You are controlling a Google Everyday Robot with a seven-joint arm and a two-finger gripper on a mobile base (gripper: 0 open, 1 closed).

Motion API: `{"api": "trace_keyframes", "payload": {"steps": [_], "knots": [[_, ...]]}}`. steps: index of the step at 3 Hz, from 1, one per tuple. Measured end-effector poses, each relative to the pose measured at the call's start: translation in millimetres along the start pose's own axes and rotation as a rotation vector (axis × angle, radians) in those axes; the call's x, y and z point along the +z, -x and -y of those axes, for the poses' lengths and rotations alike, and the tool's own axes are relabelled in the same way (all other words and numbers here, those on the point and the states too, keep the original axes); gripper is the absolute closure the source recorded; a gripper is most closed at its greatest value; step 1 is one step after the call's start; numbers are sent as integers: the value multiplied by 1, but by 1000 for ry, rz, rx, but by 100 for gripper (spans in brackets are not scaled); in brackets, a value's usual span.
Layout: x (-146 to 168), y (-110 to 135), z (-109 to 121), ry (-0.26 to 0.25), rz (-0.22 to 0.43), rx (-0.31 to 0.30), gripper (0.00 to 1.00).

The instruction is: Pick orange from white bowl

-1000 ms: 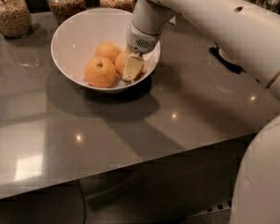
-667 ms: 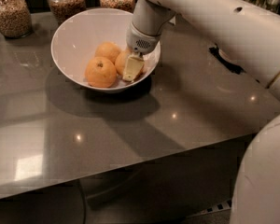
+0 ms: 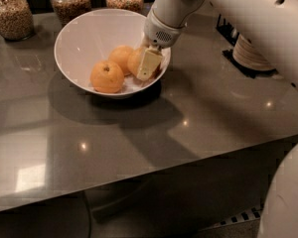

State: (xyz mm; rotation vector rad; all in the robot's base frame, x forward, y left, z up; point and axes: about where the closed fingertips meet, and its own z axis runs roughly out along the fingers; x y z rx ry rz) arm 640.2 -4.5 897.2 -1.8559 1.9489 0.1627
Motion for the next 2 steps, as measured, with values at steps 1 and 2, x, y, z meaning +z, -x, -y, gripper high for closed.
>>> {"api": "trace_keyframes", "payload": {"steps": [1,2], "knots": [[-27,3,6,-23,33,-7,100],[-62,15,6,-38,42,-50,100]]}}
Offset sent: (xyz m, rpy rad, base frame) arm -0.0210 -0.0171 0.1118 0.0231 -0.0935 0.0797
